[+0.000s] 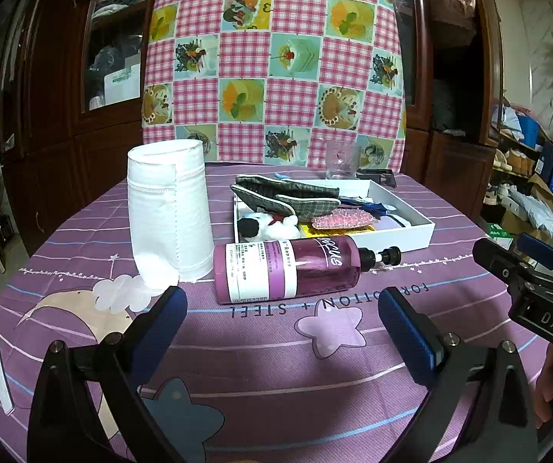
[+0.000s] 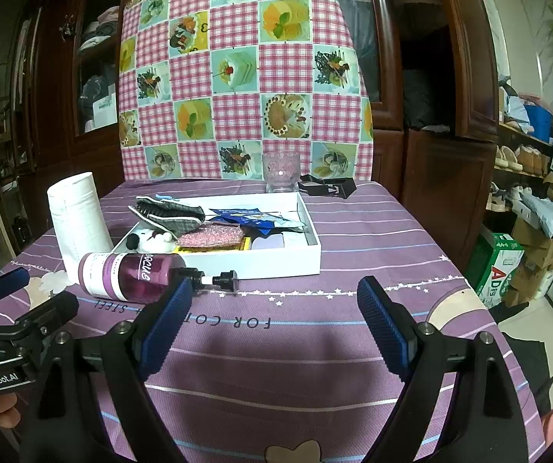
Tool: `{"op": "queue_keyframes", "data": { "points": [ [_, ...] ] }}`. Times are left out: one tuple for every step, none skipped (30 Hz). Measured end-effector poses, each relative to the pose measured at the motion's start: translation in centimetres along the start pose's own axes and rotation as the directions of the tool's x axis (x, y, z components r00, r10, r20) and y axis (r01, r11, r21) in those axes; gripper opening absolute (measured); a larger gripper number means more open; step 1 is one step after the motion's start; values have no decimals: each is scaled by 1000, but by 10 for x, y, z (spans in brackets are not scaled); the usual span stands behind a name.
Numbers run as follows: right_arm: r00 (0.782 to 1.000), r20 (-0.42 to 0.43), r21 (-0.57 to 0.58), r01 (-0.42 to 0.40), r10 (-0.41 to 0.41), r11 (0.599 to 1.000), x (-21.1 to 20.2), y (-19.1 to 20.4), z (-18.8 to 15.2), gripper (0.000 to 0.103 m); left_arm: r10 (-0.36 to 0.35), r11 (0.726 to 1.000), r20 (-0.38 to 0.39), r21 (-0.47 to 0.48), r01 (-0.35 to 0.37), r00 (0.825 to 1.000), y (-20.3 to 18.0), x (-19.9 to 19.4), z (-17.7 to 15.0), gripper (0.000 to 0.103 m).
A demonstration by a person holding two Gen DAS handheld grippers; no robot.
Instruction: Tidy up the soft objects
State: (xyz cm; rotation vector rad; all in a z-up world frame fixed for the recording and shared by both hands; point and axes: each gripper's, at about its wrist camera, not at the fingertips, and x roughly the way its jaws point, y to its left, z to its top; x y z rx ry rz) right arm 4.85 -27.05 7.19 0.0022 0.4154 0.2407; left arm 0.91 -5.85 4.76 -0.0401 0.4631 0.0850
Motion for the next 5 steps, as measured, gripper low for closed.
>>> {"op": "queue_keyframes", "data": {
  "points": [
    [1000,0,1,1,-1,1000,-1,0,-1,87,6,1000,7,-2,-6,1000,0,-1,0,101],
    [1000,1,1,0,0,1000,0,0,0,87,19,1000,18,-2,-19,1000,-1,-2,-1,101],
    [1000,1,1,0,0,1000,1,0,0,87,16,1000,22,1,-16,1000,-2,-3,-1,101],
    [1000,0,1,1,-1,1000,1,0,0,87,15,1000,23,4,-15,1000,-3,-2,-1,101],
    [1000,-2,3,1,-1,1000,2,-1,0,87,11,1000,21,9,-12,1000,-4,-2,-1,101]
  ]
}}
